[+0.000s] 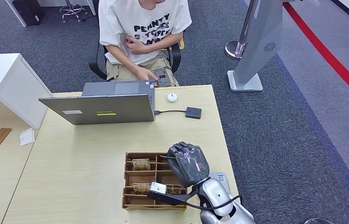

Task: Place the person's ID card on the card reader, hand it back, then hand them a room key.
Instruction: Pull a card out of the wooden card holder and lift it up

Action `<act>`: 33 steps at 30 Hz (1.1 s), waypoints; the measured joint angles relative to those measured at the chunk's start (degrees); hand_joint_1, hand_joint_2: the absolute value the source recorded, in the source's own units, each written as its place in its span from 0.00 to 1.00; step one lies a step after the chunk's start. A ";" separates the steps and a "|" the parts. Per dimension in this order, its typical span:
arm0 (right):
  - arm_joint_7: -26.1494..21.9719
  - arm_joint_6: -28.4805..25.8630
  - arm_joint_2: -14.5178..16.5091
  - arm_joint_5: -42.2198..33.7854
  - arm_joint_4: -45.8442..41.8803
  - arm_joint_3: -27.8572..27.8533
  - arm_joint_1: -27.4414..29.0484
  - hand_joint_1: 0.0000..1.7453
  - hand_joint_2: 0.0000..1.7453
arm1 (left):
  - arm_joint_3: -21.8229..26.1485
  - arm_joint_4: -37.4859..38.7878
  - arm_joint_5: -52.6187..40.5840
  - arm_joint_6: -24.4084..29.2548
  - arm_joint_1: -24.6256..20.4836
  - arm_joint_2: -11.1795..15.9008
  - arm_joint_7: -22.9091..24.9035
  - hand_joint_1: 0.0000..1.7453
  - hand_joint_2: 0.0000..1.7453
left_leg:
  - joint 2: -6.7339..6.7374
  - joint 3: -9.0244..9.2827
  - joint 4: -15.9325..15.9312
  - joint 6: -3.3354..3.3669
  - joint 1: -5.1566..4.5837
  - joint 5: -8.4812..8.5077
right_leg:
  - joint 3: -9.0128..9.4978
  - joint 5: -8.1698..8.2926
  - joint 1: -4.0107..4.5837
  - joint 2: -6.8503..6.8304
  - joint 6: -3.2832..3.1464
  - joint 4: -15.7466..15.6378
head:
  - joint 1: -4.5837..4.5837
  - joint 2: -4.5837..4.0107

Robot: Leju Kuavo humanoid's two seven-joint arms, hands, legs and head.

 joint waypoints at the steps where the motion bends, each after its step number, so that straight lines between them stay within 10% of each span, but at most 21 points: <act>1: 0.00 0.02 0.00 0.00 0.02 0.00 -0.08 1.00 1.00 | 0.00 0.00 0.03 0.00 0.00 0.00 -0.04 0.00 0.00 | 0.00 0.00 0.00 0.00 0.00 0.00 | 0.00 0.00 0.00 0.00 0.00 0.00 | 0.00 0.00; 33: -8.04 -0.82 -0.28 -15.71 -13.40 -5.59 5.89 1.00 1.00 | -0.90 0.00 2.07 0.91 0.03 0.00 -0.48 0.00 0.00 | 0.00 0.01 0.01 0.02 -0.01 0.02 | 0.00 0.02 0.00 0.00 -0.01 0.00 | -0.01 0.00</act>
